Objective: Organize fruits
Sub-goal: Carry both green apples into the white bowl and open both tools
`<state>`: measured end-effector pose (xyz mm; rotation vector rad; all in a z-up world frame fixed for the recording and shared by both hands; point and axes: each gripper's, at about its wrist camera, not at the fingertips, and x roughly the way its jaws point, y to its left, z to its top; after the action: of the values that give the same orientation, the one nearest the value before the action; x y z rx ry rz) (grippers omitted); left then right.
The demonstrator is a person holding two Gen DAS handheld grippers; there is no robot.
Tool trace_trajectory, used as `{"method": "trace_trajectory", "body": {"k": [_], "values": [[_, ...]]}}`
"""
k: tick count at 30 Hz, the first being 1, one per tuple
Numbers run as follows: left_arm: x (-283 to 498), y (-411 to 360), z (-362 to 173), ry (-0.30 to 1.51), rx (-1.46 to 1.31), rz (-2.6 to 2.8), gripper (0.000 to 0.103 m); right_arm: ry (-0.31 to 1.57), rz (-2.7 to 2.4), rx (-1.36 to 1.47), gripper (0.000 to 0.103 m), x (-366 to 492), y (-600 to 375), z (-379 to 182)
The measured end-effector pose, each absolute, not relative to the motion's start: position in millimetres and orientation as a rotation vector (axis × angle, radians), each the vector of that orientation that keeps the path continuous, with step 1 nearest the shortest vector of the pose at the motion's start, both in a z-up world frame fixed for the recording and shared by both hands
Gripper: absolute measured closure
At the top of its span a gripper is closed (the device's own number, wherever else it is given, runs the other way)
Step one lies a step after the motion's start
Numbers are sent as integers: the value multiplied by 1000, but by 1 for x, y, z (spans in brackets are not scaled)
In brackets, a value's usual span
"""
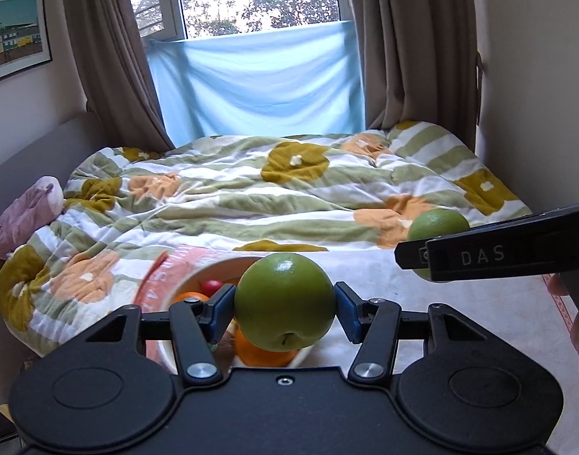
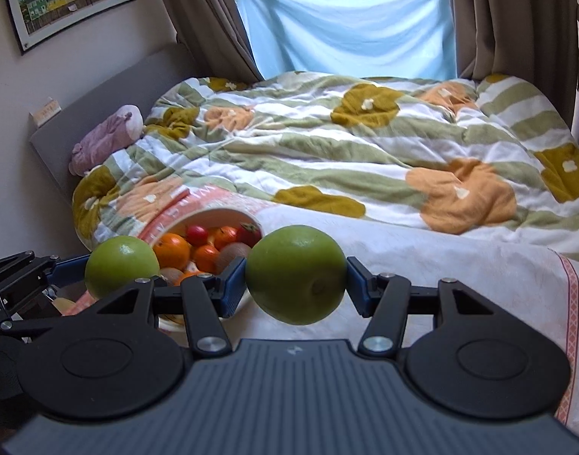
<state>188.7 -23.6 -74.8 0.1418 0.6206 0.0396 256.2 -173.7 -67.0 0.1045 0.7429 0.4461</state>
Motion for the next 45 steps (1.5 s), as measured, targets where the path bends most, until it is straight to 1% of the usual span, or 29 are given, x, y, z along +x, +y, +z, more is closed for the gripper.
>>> {"method": "trace_trajectory", "body": {"k": [7, 14, 22, 28, 38, 40, 41, 45], "values": [[200, 32, -61, 611, 137, 31, 43, 737, 425, 135, 33, 258, -123, -54], [235, 81, -62, 623, 151, -34, 43, 758, 367, 172, 33, 270, -74, -62], [294, 111, -95, 661, 164, -162, 43, 804, 271, 154, 33, 292, -37, -92], [333, 114, -126, 710, 170, -250, 43, 843, 190, 154, 33, 306, -30, -119], [361, 109, -156, 793, 176, -328, 42, 881, 134, 183, 33, 315, -31, -137], [358, 110, -154, 770, 183, -337, 34, 882, 127, 182, 33, 315, -31, -137], [356, 111, -151, 750, 194, -329, 26, 882, 123, 184, 33, 315, -31, -137], [345, 120, -142, 701, 218, -314, 10, 884, 112, 184, 33, 315, -32, -137]]}}
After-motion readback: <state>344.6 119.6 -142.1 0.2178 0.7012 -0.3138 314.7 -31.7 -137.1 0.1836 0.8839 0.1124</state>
